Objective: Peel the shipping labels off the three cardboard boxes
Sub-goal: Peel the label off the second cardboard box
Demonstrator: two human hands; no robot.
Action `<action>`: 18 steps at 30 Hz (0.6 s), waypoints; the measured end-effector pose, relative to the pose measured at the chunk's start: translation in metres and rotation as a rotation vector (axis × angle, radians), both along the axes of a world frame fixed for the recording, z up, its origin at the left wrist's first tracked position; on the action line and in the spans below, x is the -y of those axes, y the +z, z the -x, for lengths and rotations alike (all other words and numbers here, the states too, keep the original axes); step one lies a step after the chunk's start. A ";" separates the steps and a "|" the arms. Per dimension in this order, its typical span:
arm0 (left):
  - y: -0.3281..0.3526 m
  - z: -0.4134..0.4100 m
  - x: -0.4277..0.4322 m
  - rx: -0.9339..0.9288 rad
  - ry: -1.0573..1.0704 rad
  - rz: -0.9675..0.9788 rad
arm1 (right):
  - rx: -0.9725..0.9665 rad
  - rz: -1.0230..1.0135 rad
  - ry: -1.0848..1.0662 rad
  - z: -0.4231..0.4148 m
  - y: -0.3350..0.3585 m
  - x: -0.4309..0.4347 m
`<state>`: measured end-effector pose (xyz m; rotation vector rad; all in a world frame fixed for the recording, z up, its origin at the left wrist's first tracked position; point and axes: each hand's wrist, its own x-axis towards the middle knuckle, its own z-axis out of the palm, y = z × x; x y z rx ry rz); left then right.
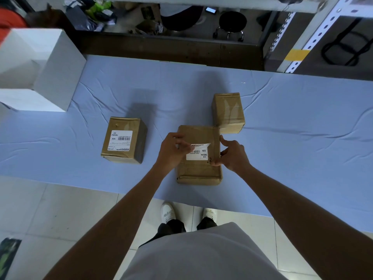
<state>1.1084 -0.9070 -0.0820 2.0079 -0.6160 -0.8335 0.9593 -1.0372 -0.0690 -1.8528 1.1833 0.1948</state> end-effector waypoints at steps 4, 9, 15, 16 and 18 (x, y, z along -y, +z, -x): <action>0.001 0.001 0.000 -0.019 0.018 0.007 | 0.005 0.005 -0.001 0.001 -0.002 0.000; 0.002 0.001 0.000 -0.034 0.011 0.010 | 0.006 0.007 -0.004 0.001 -0.003 0.000; 0.004 0.001 0.000 -0.050 0.003 0.005 | 0.011 0.012 0.005 0.001 -0.002 0.000; 0.004 0.000 0.000 -0.054 0.003 0.005 | 0.012 0.013 0.008 0.000 -0.003 0.000; 0.004 0.000 0.000 -0.053 0.000 -0.003 | 0.012 0.016 0.015 0.000 -0.003 0.000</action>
